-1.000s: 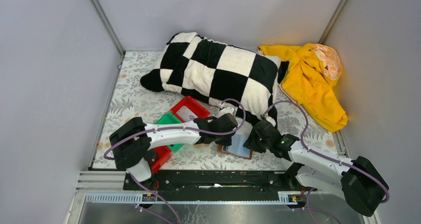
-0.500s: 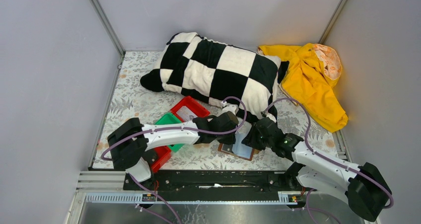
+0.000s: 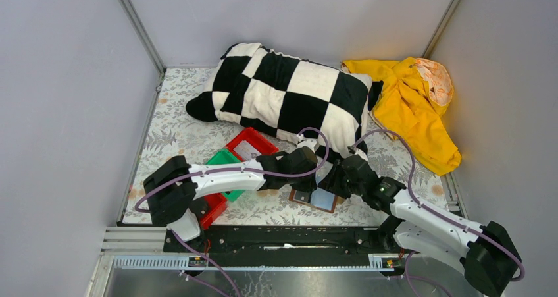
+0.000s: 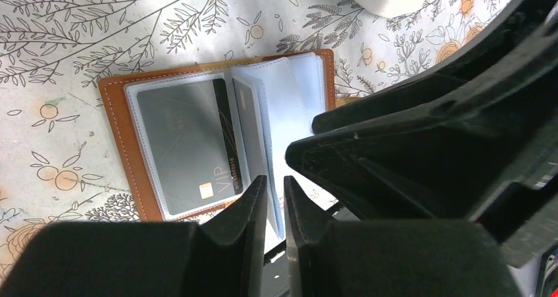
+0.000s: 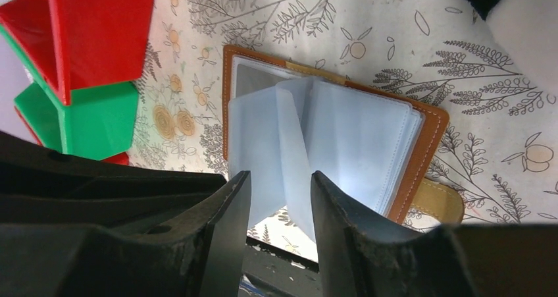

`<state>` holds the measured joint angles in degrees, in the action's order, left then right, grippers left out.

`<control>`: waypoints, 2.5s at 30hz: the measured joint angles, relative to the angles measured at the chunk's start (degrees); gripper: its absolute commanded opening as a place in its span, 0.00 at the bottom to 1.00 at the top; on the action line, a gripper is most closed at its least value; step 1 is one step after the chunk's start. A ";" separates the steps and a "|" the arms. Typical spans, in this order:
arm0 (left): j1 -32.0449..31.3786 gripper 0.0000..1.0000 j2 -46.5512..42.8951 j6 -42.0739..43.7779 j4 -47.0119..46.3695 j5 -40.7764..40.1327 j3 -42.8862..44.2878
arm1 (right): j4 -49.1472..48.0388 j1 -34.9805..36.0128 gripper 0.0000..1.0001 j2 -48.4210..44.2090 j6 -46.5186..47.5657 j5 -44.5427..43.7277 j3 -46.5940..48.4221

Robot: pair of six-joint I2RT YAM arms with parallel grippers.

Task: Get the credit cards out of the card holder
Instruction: Remove the credit card from the card holder.

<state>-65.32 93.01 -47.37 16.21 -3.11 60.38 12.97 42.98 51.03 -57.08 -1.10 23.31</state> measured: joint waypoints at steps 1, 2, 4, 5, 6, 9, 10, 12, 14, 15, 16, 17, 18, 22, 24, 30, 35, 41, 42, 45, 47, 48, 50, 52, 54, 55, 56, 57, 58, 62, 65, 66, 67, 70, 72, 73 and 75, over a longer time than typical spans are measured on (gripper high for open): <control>0.00 0.22 0.09 0.00 -0.02 0.13 0.00 | 0.07 0.00 0.48 -0.59 -0.26 -0.35 0.00; 0.00 0.24 0.17 0.02 0.00 0.17 0.00 | 0.09 0.02 0.49 -1.31 -0.48 -0.87 0.00; 0.00 0.24 0.24 0.15 0.00 0.37 0.00 | 0.11 0.02 0.51 -2.60 -0.92 -1.88 0.00; 0.00 0.24 0.26 0.22 0.00 0.39 0.00 | 0.11 0.04 0.51 -2.97 -1.16 -2.34 0.00; 0.00 0.24 0.37 0.24 -0.02 0.44 0.00 | 0.11 0.04 0.52 -3.26 -1.38 -2.86 0.00; 0.00 0.24 0.70 0.24 0.00 0.50 0.02 | 0.13 0.04 0.53 -3.28 -1.95 -4.04 0.00; 0.00 0.24 0.83 0.24 -0.02 0.55 0.00 | 0.11 0.04 0.54 -3.13 -2.10 -4.31 0.00; 0.00 0.24 0.96 0.24 0.02 0.63 0.00 | 0.04 0.04 0.54 -2.49 -2.32 -4.48 0.00; 0.00 0.24 0.96 0.26 -0.02 0.79 0.00 | 0.04 0.04 0.54 -1.53 -2.45 -4.72 0.00; 0.00 0.23 0.96 0.26 -0.02 0.81 0.00 | 0.02 0.04 0.54 -1.09 -2.58 -4.92 0.00; 0.00 0.23 0.96 0.26 0.00 0.83 0.00 | 0.00 0.04 0.54 -0.79 -2.64 -5.07 0.00; 0.00 0.23 0.96 0.26 -0.02 0.85 0.00 | -0.13 0.04 0.54 -0.59 -2.75 -5.18 0.00; 0.00 0.22 0.96 0.26 -0.02 0.85 0.00 | -0.44 0.04 0.54 -0.46 -2.80 -5.33 0.00; 0.00 0.22 0.96 0.26 -0.02 0.94 0.00 | -1.27 0.04 0.55 -0.22 -2.80 -5.53 0.13; 0.00 0.22 0.96 0.26 -0.02 1.01 0.02 | -1.36 0.04 0.55 -0.17 -2.78 -5.60 0.37; 0.00 0.21 0.98 0.26 -0.02 1.14 0.00 | -2.23 0.04 0.55 0.09 -2.78 -5.92 1.09; 0.00 0.21 1.22 0.26 -0.15 1.44 0.00 | -3.28 0.04 0.55 2.05 -2.75 -5.77 1.22; 0.00 0.21 1.64 0.24 -0.37 1.46 0.00 | -3.91 0.04 0.55 4.24 -2.75 -5.31 1.25; 0.00 0.21 1.66 0.24 -0.37 1.46 0.00 | -3.91 0.04 0.55 4.31 -2.75 -5.31 1.25; 0.00 0.21 1.66 0.24 -0.39 1.46 0.00 | -3.96 0.04 0.55 4.31 -2.75 -5.33 1.22; 0.00 0.21 1.66 0.26 -0.42 1.49 0.00 | -3.93 0.04 0.55 4.20 -2.75 -5.38 1.25; 0.00 0.22 1.66 0.26 -0.42 1.46 0.00 | -3.93 0.04 0.55 4.13 -2.78 -5.38 1.22; 0.00 0.22 1.66 0.24 -0.39 1.46 0.00 | -3.89 0.04 0.55 3.87 -2.78 -5.40 1.22; 0.00 0.23 1.66 0.24 -0.39 1.46 0.00 | -3.87 0.04 0.55 3.61 -2.78 -5.40 1.22; 0.00 0.23 1.66 0.26 -0.39 1.44 0.00 | -3.80 0.04 0.55 3.41 -2.78 -5.40 1.22; 0.00 0.23 1.66 0.26 -0.39 1.44 0.00 | -3.74 0.04 0.55 3.26 -2.78 -5.42 1.22; 0.00 0.24 1.66 0.26 -0.39 1.42 0.00 | -3.52 0.04 0.55 2.99 -2.78 -5.44 1.22; 0.00 0.25 1.66 0.28 -0.37 1.42 0.00 | -3.30 0.04 0.55 2.69 -2.78 -5.49 1.22; 0.00 0.26 1.66 0.28 -0.37 1.42 0.00 | -3.02 0.04 0.55 2.29 -2.78 -5.53 1.22; 0.00 0.29 1.66 0.46 -0.37 1.42 0.00 | -2.89 0.04 0.55 1.42 -2.75 -5.79 1.22; 0.00 0.29 1.66 0.44 -0.37 1.42 0.00 | -2.95 0.04 0.55 2.10 -2.75 -5.79 1.22; 0.00 0.29 1.66 0.44 -0.37 1.42 0.00 | -2.97 0.04 0.55 2.43 -2.73 -5.77 1.22; 0.00 0.29 1.66 0.44 -0.37 1.42 0.00 | -2.99 0.04 0.55 2.93 -2.73 -5.75 1.22; 0.00 0.29 1.66 0.44 -0.37 1.40 0.00 | -3.21 0.04 0.55 4.68 -2.73 -5.57 1.22; 0.00 0.29 1.66 0.44 -0.37 1.42 0.00 | -3.23 0.04 0.55 5.38 -2.73 -5.44 1.22; 0.00 0.29 1.66 0.44 -0.37 1.40 0.00 | -3.23 0.04 0.55 5.55 -2.73 -5.44 1.22; 0.00 0.29 1.66 0.44 -0.37 1.40 0.00 | -3.23 0.04 0.55 5.60 -2.73 -5.44 1.22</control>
<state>-65.32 94.67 -46.94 15.84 -1.72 60.38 9.74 43.03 56.62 -59.81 -6.55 24.53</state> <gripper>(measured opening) 0.290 0.554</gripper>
